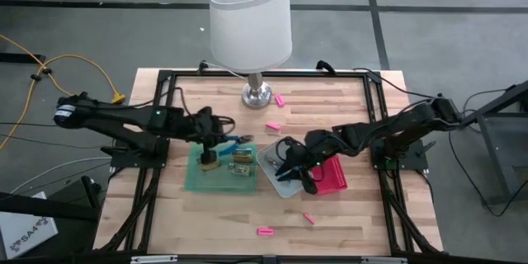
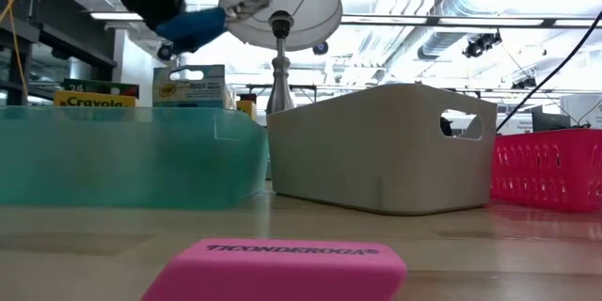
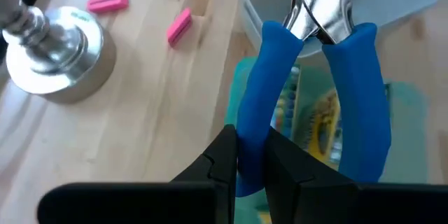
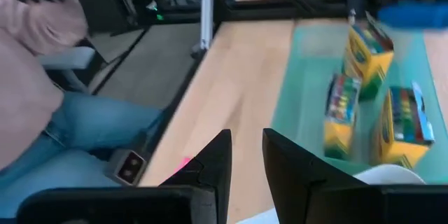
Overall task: Pick & Place School Supplies
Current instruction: Put the blue hole puncher into the gray bin
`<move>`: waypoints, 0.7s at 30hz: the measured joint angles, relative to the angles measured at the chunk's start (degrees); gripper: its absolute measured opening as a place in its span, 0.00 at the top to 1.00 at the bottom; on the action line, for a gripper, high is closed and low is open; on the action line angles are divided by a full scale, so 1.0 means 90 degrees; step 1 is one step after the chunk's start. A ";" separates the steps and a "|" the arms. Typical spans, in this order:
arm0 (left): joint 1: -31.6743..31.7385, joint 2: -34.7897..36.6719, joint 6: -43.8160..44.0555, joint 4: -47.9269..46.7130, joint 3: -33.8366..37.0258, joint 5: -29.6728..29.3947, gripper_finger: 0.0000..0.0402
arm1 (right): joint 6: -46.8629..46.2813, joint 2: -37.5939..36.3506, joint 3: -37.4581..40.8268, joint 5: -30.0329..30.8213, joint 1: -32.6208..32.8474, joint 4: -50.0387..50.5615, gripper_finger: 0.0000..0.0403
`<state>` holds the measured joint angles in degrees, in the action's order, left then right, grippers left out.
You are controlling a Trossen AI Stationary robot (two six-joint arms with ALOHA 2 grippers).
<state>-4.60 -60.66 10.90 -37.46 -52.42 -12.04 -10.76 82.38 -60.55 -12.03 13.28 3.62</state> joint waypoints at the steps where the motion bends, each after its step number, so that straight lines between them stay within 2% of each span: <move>1: -0.0004 -0.0140 -0.0144 0.0002 -0.0058 -0.0026 0.91 | -0.0004 -0.0088 0.0000 -0.0003 0.0058 0.0023 0.82; 11: -0.0004 -0.1476 -0.1444 0.0236 -0.0905 -0.0034 0.91 | -0.0244 -0.0901 0.0007 0.0074 0.0643 0.0501 0.82; 17: -0.0002 -0.2187 -0.2624 0.0284 -0.1643 -0.0024 0.91 | -0.0350 -0.0997 0.0002 0.0344 0.0963 0.0667 0.82; 21: -0.0002 -0.2561 -0.3349 0.0343 -0.2002 0.0269 0.91 | -0.0498 -0.1000 0.0002 0.0342 0.1155 0.0599 0.82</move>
<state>-4.62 -83.72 -19.25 -34.38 -70.44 -9.61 -15.24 73.38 -60.53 -8.95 23.68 9.01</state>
